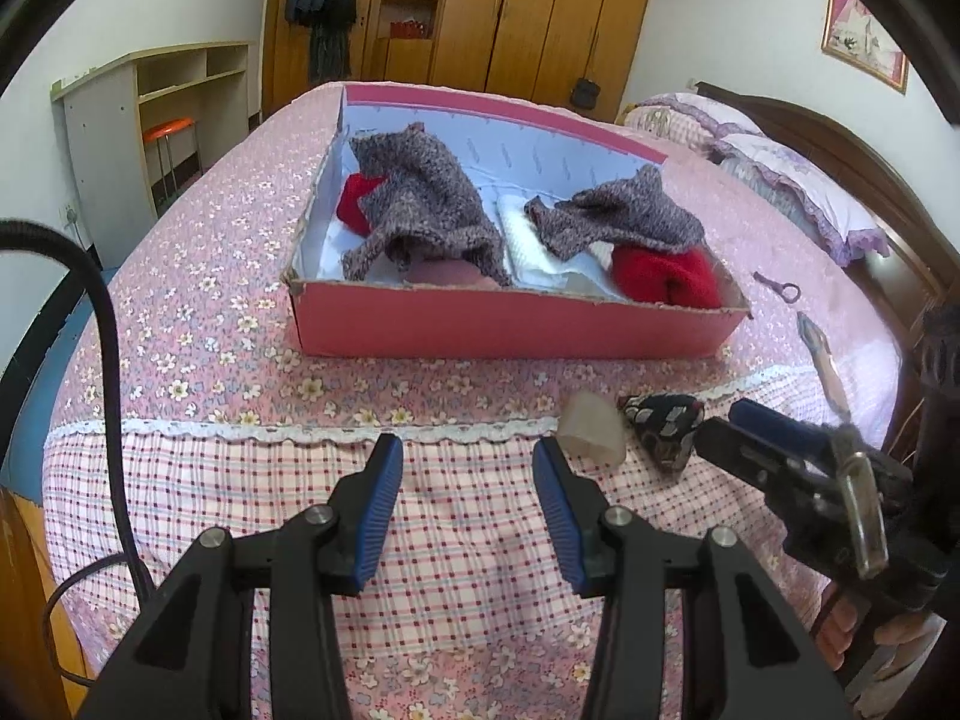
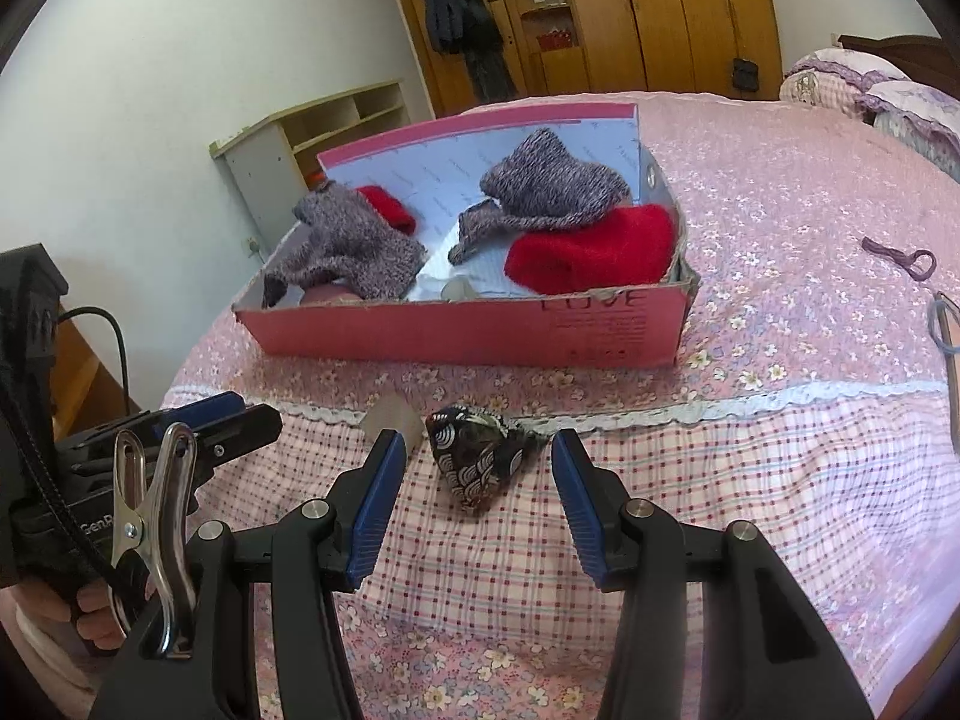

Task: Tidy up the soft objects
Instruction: 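Grasp the black patterned pouch with the right gripper while the left approaches the beige cup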

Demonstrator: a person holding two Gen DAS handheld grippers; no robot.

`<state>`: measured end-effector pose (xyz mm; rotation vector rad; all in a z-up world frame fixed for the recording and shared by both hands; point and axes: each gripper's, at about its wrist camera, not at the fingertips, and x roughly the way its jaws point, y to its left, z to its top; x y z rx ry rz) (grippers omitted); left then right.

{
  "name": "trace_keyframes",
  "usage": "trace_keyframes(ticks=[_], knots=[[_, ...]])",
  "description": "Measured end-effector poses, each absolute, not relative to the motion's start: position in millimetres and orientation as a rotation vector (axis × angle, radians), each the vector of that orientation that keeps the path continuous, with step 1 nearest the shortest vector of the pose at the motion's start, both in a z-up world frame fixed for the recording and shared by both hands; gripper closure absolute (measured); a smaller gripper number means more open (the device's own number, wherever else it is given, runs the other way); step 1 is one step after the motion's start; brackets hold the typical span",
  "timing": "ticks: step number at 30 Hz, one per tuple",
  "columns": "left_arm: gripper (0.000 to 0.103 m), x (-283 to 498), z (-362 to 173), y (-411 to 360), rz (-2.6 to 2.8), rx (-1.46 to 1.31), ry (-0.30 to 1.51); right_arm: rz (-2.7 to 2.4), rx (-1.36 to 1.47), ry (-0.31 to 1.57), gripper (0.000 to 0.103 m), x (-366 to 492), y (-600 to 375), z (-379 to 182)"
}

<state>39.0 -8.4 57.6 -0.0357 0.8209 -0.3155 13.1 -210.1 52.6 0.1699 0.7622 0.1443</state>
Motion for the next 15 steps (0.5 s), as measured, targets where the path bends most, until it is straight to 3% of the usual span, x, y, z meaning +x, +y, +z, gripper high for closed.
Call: trace_keyframes(ticks=[15], knots=[[0.056,43,47,-8,-0.324,-0.046,0.842,0.107,0.122,0.787,0.053,33,-199,32]])
